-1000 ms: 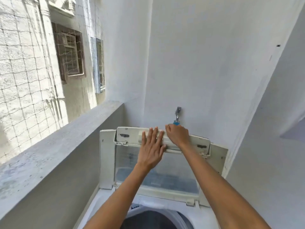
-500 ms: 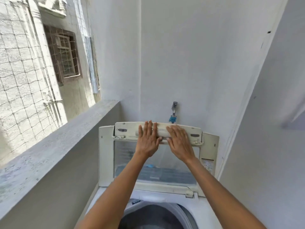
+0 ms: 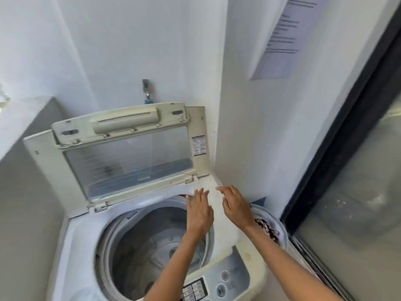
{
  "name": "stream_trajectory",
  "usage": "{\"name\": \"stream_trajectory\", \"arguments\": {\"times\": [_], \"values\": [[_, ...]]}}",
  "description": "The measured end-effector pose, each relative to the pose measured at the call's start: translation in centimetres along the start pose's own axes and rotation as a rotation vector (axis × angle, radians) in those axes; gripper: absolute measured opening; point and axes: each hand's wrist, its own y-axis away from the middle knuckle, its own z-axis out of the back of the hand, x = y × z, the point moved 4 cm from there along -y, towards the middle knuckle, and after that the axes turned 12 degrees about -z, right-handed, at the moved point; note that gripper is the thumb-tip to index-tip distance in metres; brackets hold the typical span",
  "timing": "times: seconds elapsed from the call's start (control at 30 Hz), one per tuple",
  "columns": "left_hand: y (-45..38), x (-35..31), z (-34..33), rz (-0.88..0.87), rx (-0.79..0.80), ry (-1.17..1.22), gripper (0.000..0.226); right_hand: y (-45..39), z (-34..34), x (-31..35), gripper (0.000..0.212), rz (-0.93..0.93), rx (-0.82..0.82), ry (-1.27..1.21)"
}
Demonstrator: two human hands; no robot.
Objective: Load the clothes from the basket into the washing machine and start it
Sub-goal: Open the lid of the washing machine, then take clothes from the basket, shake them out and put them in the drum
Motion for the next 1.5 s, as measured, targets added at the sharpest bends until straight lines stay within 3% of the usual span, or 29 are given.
{"name": "stream_trajectory", "arguments": {"times": [0.17,0.33,0.4,0.5,0.57,0.73,0.83,0.9,1.03,1.27,1.43,1.5], "values": [[-1.8,-6.8,-6.6,-0.108,0.076,0.097,0.045,4.1,0.7,-9.2,0.036,-0.246,0.009,-0.004],[-8.4,-11.2,-13.7,-0.068,0.190,0.171,0.044,3.0,0.0,-21.2,0.024,-0.569,0.101,-0.076],[-11.0,-12.0,-17.1,-0.006,0.251,0.184,0.050,2.1,-1.4,-25.8,0.021,-0.673,0.232,-0.073],[-14.7,-11.6,-24.4,0.174,0.383,0.178,0.034,0.8,-4.9,-33.0,0.020,-0.763,0.436,-0.036],[-15.8,-10.3,-28.8,0.314,0.432,0.229,0.038,0.2,-7.3,-36.8,0.023,-0.824,0.533,0.009],[-15.9,-6.5,-36.8,0.684,0.470,0.316,0.045,-1.0,-14.1,-44.0,0.028,-0.943,0.635,0.107],[-15.4,-4.8,-39.5,0.775,0.462,0.319,0.040,-0.6,-16.9,-47.0,0.051,-0.982,0.723,0.267],[-14.8,-4.4,-40.3,0.792,0.455,0.330,0.040,-0.1,-17.8,-48.4,0.053,-0.994,0.783,0.344],[-13.8,-4.5,-39.7,0.834,0.433,0.392,0.040,-0.4,-17.5,-48.8,0.019,-0.948,0.810,0.187],[-14.5,-6.3,-34.8,0.991,0.147,0.696,0.034,-4.6,-10.9,-40.0,0.022,-0.967,0.682,-0.620],[-15.1,-6.3,-30.9,1.120,-0.135,1.004,0.056,-7.3,-4.7,-31.3,0.021,-0.946,0.669,-0.934],[-14.6,-3.4,-32.2,1.227,-0.232,1.085,0.082,-8.9,-1.1,-27.4,0.018,-0.942,0.614,-1.102]]}}
